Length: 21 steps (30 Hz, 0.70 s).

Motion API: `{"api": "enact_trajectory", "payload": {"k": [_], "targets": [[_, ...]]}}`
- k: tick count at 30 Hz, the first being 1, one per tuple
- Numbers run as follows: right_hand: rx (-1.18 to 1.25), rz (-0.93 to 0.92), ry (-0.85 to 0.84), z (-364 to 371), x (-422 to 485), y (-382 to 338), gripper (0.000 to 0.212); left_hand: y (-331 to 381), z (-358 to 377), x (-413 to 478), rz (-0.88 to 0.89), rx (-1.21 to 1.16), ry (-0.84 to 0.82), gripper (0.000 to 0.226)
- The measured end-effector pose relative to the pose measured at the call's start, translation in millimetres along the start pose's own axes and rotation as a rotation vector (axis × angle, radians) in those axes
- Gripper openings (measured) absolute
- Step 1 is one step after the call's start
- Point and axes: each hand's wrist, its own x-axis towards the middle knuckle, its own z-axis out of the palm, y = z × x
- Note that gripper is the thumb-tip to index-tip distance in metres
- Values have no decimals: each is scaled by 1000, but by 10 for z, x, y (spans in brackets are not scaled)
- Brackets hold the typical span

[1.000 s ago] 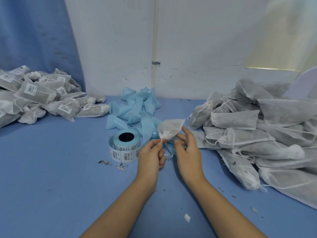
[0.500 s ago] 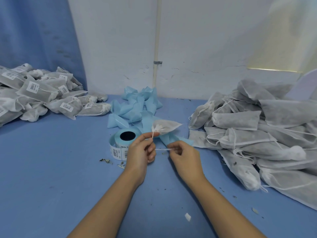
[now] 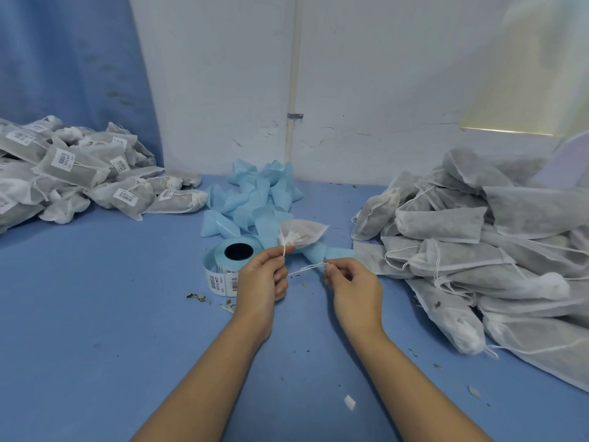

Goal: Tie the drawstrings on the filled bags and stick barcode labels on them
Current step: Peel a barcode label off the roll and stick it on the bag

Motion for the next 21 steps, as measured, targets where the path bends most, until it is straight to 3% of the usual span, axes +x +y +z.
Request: {"api": "enact_trajectory", "payload": {"k": [5, 10, 14, 16, 21], "targets": [[51, 67, -94, -38, -1, -23, 12, -2, -6, -9, 8, 43, 29, 27], [-64, 8, -251, -47, -31, -44, 24, -8, -12, -1, -2, 6, 41, 25], [-113, -21, -296, -46, -21, -24, 6, 0, -20, -6, -1, 4, 45, 27], [-137, -53, -304, -54, -13, -10, 9, 3, -22, -7, -5, -4, 46, 27], [181, 8, -243, -80, -7, -53, 5, 3, -18, -20, 8, 23, 44, 28]]}}
